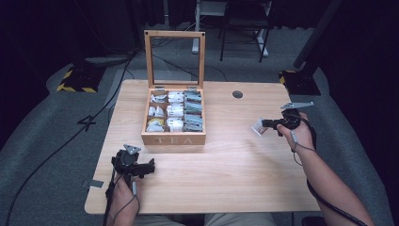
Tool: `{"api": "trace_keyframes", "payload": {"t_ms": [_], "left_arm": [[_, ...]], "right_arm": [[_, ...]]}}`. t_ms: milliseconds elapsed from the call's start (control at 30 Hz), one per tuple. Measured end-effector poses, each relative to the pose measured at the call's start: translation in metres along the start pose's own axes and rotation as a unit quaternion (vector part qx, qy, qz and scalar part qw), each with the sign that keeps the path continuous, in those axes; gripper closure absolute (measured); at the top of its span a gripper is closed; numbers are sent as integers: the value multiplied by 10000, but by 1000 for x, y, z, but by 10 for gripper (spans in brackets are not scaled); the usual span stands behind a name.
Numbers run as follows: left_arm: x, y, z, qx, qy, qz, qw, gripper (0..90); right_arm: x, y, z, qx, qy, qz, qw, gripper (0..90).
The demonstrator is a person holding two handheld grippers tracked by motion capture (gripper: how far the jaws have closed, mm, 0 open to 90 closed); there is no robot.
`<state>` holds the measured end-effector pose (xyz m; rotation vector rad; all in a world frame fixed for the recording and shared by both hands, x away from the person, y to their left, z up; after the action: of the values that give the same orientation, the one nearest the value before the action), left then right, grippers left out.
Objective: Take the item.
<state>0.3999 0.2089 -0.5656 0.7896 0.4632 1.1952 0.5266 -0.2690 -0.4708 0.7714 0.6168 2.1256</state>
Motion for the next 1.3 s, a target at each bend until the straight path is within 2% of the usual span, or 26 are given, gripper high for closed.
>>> {"api": "trace_keyframes", "payload": {"t_ms": [633, 800, 900, 1033, 1233, 1300], "left_arm": [[0, 0, 0, 1, 0, 0, 10000, 1], [0, 0, 0, 0, -1, -1, 10000, 1], [0, 0, 0, 1, -1, 0, 10000, 1], [0, 0, 0, 0, 0, 0, 10000, 1], [0, 0, 0, -1, 2, 0, 10000, 1], [0, 0, 0, 1, -1, 0, 10000, 1]], "right_arm": [[-17, -13, -25, 262, -402, 12, 9988, 880], [-21, -14, -27, 243, -449, -20, 9987, 807], [-23, -16, -27, 187, -464, -22, 9987, 709], [-29, -16, -24, 45, -273, -231, 9994, 593], [-35, -10, -17, -218, -100, -453, 9987, 532], [-33, -7, -15, -272, -53, -453, 9986, 530]]}}
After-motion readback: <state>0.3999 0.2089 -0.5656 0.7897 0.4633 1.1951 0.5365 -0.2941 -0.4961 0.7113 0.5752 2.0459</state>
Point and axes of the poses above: each handheld gripper's, and its own axes: y roughly backward along the jaws, z roughly out of its top, x roughly to its left, the point moved 8 cm from there along -y, roughly forward along the jaws, and after that the axes turned 9 degrees about -y, right-handed, at the moved point
